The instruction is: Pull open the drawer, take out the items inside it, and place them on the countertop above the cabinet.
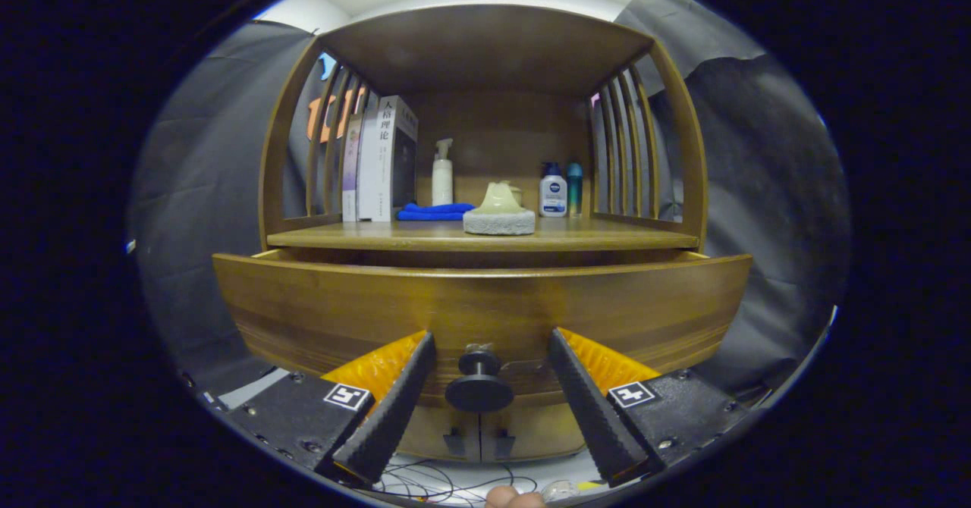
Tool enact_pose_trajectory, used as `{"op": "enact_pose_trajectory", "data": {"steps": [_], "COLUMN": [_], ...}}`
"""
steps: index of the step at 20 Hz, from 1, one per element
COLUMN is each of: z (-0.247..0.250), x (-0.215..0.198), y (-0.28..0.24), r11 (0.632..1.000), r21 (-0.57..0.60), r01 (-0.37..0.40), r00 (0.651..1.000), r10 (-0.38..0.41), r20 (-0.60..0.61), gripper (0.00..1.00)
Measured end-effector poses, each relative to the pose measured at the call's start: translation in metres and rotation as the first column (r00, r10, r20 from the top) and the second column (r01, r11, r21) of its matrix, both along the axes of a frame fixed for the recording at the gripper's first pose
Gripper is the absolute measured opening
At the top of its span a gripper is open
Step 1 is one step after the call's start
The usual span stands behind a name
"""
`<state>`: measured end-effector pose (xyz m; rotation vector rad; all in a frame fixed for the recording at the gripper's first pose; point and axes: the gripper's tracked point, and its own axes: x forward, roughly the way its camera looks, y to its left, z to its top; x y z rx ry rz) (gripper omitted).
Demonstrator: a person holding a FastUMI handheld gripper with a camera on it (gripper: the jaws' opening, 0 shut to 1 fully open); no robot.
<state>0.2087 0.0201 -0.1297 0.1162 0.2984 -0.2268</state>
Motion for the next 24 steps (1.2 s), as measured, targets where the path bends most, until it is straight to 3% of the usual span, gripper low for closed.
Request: {"op": "enact_pose_trajectory", "data": {"steps": [24], "z": [-0.01], "x": [0.066], "y": [-0.018], "r11": [1.0], "r21": [-0.008], "r01": [0.008], "r00": [1.0], "r10": [-0.008], "r20": [0.006], "gripper": [1.0]}}
